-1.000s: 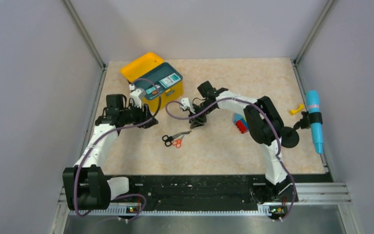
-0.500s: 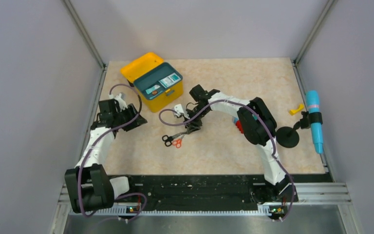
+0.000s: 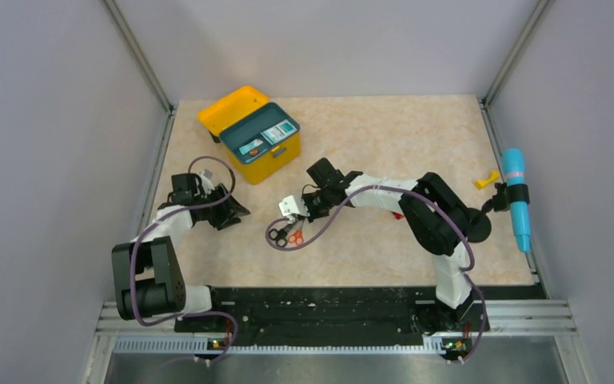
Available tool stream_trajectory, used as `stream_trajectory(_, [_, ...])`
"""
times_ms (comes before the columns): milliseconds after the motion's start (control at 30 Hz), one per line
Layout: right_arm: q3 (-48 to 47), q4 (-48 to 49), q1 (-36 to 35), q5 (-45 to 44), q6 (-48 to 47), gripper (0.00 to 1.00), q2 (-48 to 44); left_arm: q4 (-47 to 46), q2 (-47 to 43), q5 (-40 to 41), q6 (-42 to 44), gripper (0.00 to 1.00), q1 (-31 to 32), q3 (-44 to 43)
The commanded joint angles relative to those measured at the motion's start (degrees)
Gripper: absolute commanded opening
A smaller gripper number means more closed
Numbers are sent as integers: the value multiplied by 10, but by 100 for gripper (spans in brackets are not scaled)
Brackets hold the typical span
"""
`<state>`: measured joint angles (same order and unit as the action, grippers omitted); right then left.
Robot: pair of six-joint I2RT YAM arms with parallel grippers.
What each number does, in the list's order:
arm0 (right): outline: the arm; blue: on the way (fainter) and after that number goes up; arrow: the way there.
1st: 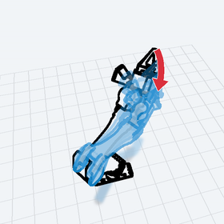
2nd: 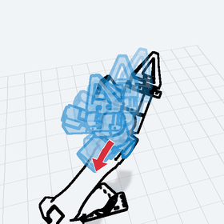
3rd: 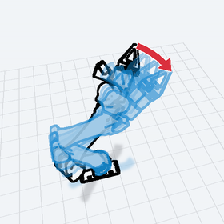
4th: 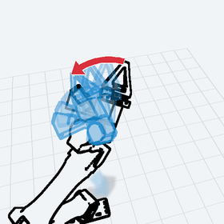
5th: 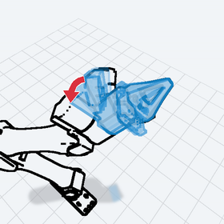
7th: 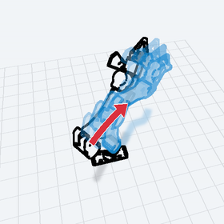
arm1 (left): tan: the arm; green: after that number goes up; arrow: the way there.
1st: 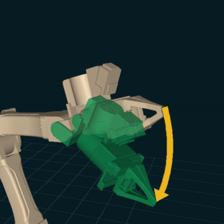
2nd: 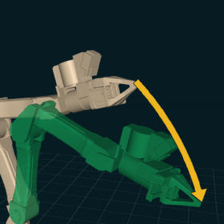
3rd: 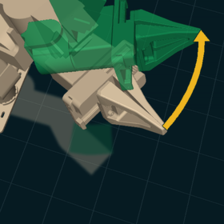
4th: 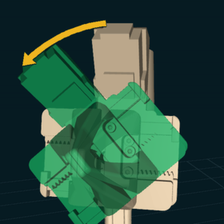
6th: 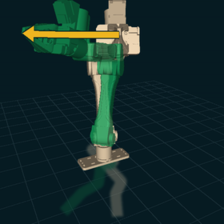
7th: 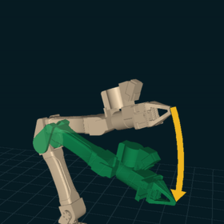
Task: Organize the medicine kit
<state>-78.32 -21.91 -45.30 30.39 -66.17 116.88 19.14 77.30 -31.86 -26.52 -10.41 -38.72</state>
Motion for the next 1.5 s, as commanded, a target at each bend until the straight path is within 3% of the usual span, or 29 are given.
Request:
stream_trajectory(0, [92,75,-8,-91,-3,1,7,-68,19,-58,-12,52,6,28])
stream_trajectory(333, [115,108,-10,-84,43,0,3,-114,82,-144,57,53,79,22])
stream_trajectory(533, [108,114,-11,-87,56,0,11,-76,123,-161,108,43,114,-4])
stream_trajectory(600, [104,117,-11,-89,60,0,13,-60,133,-168,126,36,124,-13])
stream_trajectory(700, [101,119,-10,-86,66,1,16,-62,138,-184,135,13,127,-22])
stream_trajectory(767, [97,121,-10,-88,78,11,10,-51,132,-189,152,0,128,-35])
stream_trajectory(900, [93,123,32,-23,170,45,-54,62,99,-186,251,0,129,-85])
stream_trajectory(967, [85,123,68,29,247,56,-101,147,73,-188,344,0,129,-119])
stream_trajectory(1067, [80,104,117,68,335,61,-157,238,29,-213,458,0,129,-169])
stream_trajectory(1167, [98,96,158,83,399,62,-207,286,18,-241,517,0,130,-220])
stream_trajectory(1300, [124,82,197,77,436,63,-244,297,36,-252,531,0,135,-311])
stream_trajectory(1467, [124,71,212,69,443,63,-251,248,68,-230,514,0,135,-414])
